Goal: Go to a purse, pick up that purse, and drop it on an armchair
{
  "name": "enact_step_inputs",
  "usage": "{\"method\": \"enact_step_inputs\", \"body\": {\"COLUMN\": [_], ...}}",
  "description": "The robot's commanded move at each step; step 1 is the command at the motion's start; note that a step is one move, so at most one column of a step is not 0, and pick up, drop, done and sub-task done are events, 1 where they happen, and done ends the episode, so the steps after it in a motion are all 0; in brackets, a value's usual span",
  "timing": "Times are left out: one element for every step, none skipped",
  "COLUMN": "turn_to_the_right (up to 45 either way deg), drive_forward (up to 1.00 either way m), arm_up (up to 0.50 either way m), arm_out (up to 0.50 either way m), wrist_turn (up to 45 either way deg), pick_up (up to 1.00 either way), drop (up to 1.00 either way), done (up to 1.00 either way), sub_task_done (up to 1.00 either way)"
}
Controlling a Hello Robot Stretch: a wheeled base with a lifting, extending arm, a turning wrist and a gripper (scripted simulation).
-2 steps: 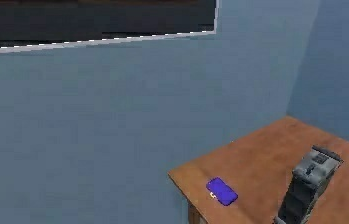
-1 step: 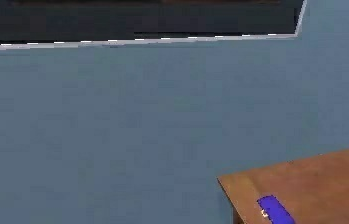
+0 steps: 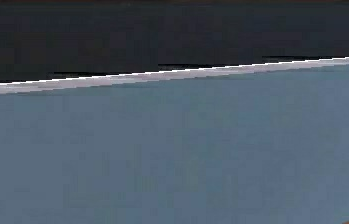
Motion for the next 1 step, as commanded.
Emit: {"method": "enact_step_inputs", "body": {"turn_to_the_right": [-3.0], "drive_forward": [0.0], "arm_up": [0.0], "arm_out": [0.0], "wrist_turn": [0.0], "pick_up": [0.0], "drop": [0.0], "done": [0.0], "sub_task_done": [0.0]}}
